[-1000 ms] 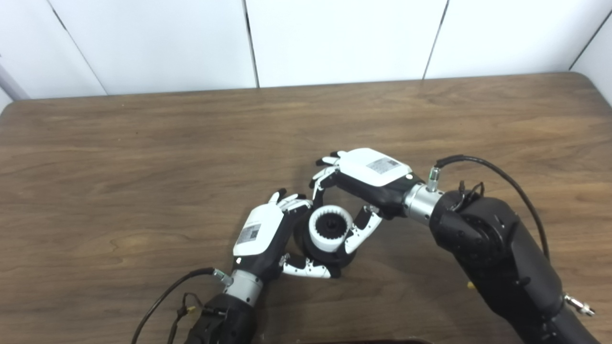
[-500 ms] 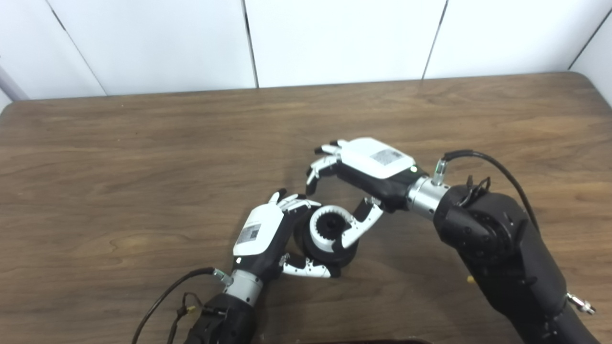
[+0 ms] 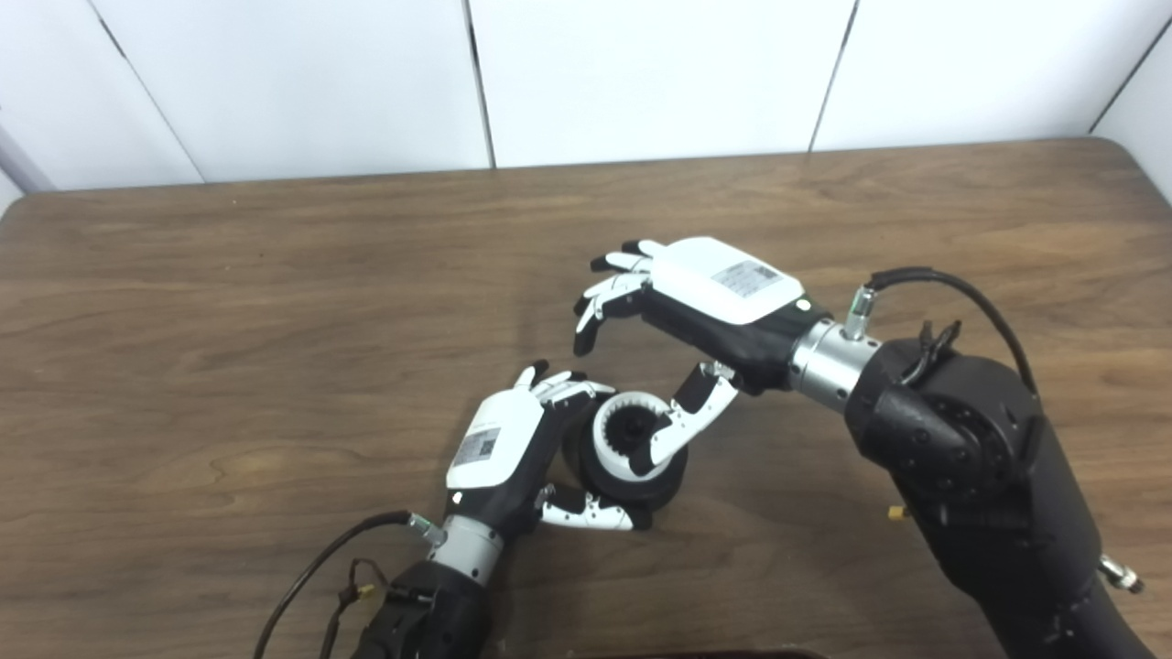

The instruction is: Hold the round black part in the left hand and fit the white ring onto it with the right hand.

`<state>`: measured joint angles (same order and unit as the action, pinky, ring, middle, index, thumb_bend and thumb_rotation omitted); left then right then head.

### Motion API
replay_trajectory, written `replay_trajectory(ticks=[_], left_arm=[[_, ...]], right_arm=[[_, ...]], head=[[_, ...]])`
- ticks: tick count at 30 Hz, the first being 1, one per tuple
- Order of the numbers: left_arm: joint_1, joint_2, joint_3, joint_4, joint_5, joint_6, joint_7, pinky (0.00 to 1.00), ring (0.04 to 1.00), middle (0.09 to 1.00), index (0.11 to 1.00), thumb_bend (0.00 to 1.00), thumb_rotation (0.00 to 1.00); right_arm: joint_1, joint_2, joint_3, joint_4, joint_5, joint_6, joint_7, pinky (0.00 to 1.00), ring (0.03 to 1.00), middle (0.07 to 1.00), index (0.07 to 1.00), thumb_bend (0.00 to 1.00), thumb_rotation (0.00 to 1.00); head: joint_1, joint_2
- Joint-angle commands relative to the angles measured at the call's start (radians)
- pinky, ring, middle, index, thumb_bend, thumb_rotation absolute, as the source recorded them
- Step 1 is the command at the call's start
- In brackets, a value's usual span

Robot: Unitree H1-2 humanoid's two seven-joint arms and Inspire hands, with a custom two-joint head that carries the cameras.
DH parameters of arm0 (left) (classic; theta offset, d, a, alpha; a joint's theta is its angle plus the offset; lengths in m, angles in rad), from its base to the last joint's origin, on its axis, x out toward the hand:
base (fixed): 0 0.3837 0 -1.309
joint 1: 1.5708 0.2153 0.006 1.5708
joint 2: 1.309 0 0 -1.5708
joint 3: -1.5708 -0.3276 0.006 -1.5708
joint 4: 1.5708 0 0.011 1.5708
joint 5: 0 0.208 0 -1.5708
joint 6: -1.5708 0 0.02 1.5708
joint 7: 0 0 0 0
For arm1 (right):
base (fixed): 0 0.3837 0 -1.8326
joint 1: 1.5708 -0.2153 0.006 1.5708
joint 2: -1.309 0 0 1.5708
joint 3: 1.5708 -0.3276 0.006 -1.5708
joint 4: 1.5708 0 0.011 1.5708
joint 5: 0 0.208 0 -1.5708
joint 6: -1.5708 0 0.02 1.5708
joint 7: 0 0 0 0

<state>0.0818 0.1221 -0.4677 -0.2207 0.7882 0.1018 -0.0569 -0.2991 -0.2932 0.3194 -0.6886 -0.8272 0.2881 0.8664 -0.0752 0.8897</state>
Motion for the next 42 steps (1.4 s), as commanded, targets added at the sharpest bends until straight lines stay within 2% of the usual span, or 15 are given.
replay_trajectory(ticks=[1,5,6,9,10,12,17,25,31,34,38,42], left_arm=[[-0.001,0.007,-0.005,0.006,0.013,0.012,-0.033,1.00,0.854,0.764,0.484,0.52,0.06],[-0.002,0.008,-0.007,-0.009,0.040,0.041,-0.052,1.00,0.851,0.765,0.492,0.52,0.07],[-0.003,0.010,-0.008,-0.012,0.046,0.045,-0.058,1.00,0.849,0.772,0.583,0.76,0.17],[-0.008,0.015,-0.011,-0.024,0.067,0.061,-0.090,1.00,0.854,0.789,0.679,0.95,0.24],[-0.010,0.018,-0.014,-0.028,0.077,0.066,-0.103,1.00,0.858,0.797,0.707,0.98,0.25],[-0.012,0.022,-0.020,-0.035,0.098,0.077,-0.124,1.00,0.863,0.817,0.769,1.00,0.29],[-0.010,0.015,-0.016,-0.039,0.118,0.098,-0.156,1.00,0.892,0.864,0.852,1.00,0.33],[-0.015,0.013,-0.014,-0.056,0.155,0.142,-0.216,1.00,0.919,0.902,0.898,1.00,0.36],[-0.039,0.022,0.008,-0.142,0.198,0.220,-0.366,1.00,0.949,0.932,0.929,1.00,0.36],[-0.067,0.031,0.036,-0.216,0.210,0.276,-0.471,1.00,0.963,0.938,0.937,1.00,0.37],[-0.119,0.045,0.090,-0.299,0.196,0.356,-0.656,1.00,0.984,0.966,0.943,1.00,0.35],[-0.150,0.055,0.150,-0.367,0.181,0.367,-0.785,0.99,0.990,0.983,0.947,1.00,0.34]], right_arm=[[-0.044,0.005,-0.018,-0.032,-0.002,0.008,-0.005,1.00,0.946,0.821,0.668,1.00,0.32],[-0.043,0.006,-0.021,-0.034,-0.005,0.004,-0.008,1.00,0.944,0.820,0.667,1.00,0.31],[-0.043,0.006,-0.022,-0.033,-0.005,0.004,-0.010,1.00,0.942,0.819,0.668,1.00,0.31],[-0.040,0.006,-0.027,-0.033,-0.001,0.006,-0.012,1.00,0.942,0.819,0.670,1.00,0.32],[-0.040,0.006,-0.028,-0.032,-0.001,0.006,-0.012,1.00,0.943,0.819,0.672,1.00,0.32],[-0.038,0.007,-0.029,-0.029,-0.002,0.003,-0.017,1.00,0.942,0.822,0.675,1.00,0.32],[-0.034,0.007,-0.032,-0.018,-0.001,-0.006,-0.029,1.00,0.948,0.831,0.685,1.00,0.34],[-0.037,0.006,-0.032,-0.010,-0.002,-0.008,-0.032,1.00,0.955,0.838,0.687,1.00,0.35],[-0.038,0.004,-0.036,-0.011,0.002,-0.002,-0.028,1.00,0.957,0.841,0.691,1.00,0.35],[-0.042,0.002,-0.039,-0.012,-0.001,0.002,-0.024,1.00,0.956,0.842,0.693,1.00,0.35],[-0.049,-0.008,-0.044,-0.011,-0.005,0.000,-0.016,1.00,0.951,0.849,0.696,1.00,0.36],[-0.048,-0.032,-0.054,0.001,-0.009,-0.022,-0.024,1.00,0.949,0.852,0.699,1.00,0.37]], head=[[-0.001,0.001],[-0.002,0.001],[-0.002,0.001],[-0.005,0.002],[-0.005,0.002],[-0.003,0.003],[-0.004,0.004],[-0.002,0.006],[0.008,0.003],[0.012,0.003],[0.015,-0.001],[0.020,-0.004]])
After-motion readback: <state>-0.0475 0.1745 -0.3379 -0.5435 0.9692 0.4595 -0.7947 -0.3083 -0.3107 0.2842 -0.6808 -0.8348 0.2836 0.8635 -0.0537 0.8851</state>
